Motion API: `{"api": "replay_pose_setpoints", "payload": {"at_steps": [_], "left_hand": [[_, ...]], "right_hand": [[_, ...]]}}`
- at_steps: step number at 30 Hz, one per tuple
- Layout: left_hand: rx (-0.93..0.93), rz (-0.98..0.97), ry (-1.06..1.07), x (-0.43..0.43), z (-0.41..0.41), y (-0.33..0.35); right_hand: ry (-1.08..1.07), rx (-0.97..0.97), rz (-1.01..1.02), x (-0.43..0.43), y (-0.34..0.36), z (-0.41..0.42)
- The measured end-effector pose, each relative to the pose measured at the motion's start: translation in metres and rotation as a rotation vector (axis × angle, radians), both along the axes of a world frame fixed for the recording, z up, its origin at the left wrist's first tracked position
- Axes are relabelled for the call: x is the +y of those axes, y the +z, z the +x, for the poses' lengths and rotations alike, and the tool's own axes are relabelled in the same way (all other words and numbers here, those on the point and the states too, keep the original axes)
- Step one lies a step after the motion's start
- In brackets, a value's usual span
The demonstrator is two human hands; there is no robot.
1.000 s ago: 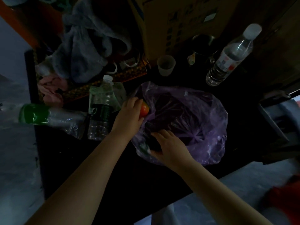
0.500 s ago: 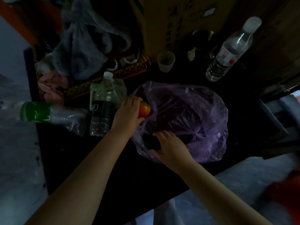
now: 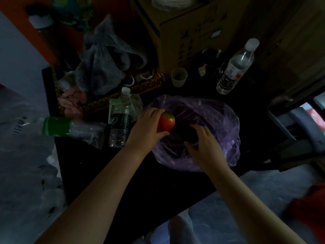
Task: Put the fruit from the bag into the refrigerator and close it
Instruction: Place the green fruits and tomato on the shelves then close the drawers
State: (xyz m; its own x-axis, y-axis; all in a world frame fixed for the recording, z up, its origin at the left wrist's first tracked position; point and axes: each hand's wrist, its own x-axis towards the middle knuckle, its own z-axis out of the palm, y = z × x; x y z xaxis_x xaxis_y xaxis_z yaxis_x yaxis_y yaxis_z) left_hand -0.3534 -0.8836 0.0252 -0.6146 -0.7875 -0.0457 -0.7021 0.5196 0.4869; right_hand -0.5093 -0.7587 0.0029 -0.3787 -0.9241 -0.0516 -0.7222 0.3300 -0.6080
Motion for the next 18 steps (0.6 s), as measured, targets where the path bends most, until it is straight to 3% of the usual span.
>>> {"api": "replay_pose_setpoints", "payload": {"at_steps": [9,18], "left_hand": [[0.106,-0.035,-0.192,0.029,0.009,0.047],[0.257,-0.122,-0.462,0.068,0.052,0.092]], "right_hand": [[-0.157,0.067,-0.171,0.041,0.04,0.019],[-0.47,0.189,-0.317,0.124,0.098,0.092]]}}
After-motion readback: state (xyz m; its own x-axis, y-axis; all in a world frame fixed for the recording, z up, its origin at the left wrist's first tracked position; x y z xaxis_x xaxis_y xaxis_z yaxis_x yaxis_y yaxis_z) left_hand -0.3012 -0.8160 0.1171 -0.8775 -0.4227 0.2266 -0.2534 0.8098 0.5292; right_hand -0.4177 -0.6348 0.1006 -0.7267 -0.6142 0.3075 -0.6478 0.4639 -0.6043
